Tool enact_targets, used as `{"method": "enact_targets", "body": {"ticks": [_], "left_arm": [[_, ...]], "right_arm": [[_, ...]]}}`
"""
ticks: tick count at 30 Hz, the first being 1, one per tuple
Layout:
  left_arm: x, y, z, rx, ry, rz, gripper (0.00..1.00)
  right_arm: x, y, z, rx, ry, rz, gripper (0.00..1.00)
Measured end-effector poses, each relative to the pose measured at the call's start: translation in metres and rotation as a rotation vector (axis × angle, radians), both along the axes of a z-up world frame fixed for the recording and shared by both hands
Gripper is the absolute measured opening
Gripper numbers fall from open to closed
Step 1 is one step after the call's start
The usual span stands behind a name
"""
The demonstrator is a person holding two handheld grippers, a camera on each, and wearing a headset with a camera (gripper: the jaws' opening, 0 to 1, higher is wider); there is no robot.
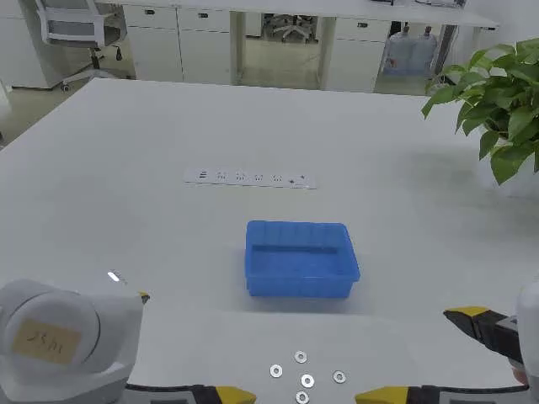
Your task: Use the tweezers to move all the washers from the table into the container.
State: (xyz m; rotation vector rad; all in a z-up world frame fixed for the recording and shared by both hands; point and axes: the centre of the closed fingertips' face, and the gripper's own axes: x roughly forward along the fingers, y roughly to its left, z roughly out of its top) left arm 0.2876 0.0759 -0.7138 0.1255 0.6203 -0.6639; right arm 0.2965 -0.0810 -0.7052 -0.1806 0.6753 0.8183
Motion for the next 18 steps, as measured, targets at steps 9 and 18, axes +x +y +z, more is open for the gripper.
{"method": "enact_targets", "body": {"ticks": [9, 18], "left_arm": [[-0.0019, -0.0017, -0.0031, -0.002, 0.012, -0.009, 0.99], [-0.0012, -0.0047, -0.0043, 0.011, 0.011, -0.02, 0.99]], "right_arm": [[-0.0024, 0.0055, -0.001, -0.001, 0.002, 0.013, 0.91], [-0.002, 0.0027, -0.0017, -0.004, 0.004, 0.009, 0.91]]}}
